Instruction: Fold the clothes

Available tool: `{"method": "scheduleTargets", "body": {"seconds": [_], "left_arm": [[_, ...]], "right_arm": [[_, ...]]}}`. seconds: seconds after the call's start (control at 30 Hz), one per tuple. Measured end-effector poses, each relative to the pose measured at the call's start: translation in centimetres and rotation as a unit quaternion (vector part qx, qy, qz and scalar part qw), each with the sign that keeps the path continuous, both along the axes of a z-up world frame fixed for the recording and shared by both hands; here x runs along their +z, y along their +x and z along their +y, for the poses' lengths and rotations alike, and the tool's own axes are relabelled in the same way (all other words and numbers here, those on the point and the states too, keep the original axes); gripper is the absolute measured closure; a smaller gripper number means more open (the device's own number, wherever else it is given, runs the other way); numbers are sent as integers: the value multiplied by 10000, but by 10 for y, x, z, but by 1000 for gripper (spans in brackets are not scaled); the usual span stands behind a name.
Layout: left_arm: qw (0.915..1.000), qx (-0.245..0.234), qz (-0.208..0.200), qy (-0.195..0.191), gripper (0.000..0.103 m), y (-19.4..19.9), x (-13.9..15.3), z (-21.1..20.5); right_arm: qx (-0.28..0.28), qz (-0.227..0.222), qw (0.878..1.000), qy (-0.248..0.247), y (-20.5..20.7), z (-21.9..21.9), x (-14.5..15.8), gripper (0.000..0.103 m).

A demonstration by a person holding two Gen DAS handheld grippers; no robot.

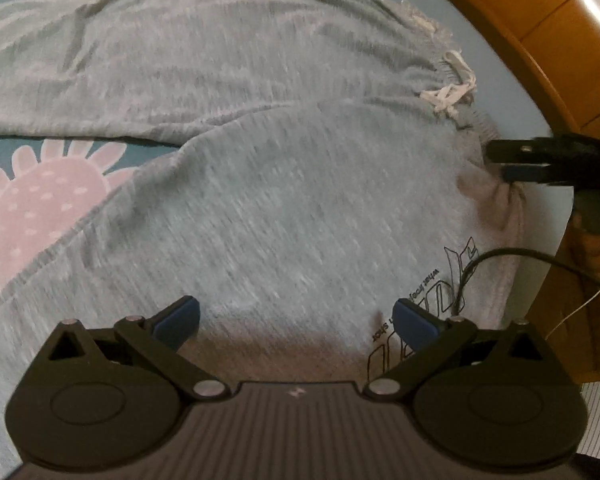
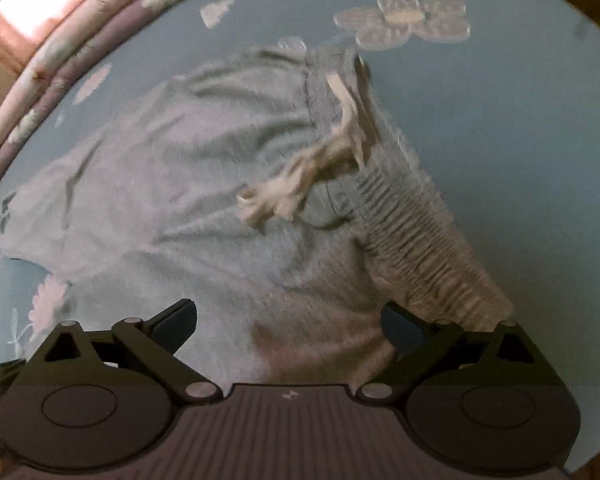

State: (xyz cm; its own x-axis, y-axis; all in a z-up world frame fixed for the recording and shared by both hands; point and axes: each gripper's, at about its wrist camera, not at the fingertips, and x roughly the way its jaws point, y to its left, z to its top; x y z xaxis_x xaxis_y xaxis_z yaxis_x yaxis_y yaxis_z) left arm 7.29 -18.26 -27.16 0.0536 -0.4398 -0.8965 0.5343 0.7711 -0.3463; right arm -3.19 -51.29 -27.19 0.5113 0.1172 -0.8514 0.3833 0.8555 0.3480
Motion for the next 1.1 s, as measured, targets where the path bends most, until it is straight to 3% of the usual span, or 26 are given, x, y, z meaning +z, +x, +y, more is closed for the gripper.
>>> {"method": "scheduleTargets", "body": {"seconds": [0.1, 0.2, 0.37, 0.43, 0.57, 0.77, 0.8, 1.1], "left_arm": [[9994, 251, 216, -79, 1, 7, -1, 3], [9978, 469, 414, -204, 1, 12, -4, 8], [9985, 320, 430, -85, 1, 14, -5, 1], [9987, 319, 378, 98, 1, 12, -3, -1], [9987, 296, -76, 405, 1, -6, 12, 9], [9951, 309, -337, 879, 1, -45, 11, 44], [9941, 293, -394, 970, 1, -50, 10, 51], [9884, 363, -622, 1334, 1, -90, -9, 94]], "right_arm": [[222, 114, 9995, -193, -4, 6, -3, 0], [51, 475, 9987, -167, -14, -5, -23, 0], [47, 530, 9982, -259, -27, -3, -15, 1], [37, 370, 9988, -313, -30, 3, -4, 0], [571, 105, 9979, -289, -21, 31, 6, 0], [1598, 629, 9785, -1141, -23, 79, -33, 0], [1670, 527, 9755, -1330, -28, 83, -35, 0], [1429, 622, 9780, -1390, -27, 80, -37, 0]]}}
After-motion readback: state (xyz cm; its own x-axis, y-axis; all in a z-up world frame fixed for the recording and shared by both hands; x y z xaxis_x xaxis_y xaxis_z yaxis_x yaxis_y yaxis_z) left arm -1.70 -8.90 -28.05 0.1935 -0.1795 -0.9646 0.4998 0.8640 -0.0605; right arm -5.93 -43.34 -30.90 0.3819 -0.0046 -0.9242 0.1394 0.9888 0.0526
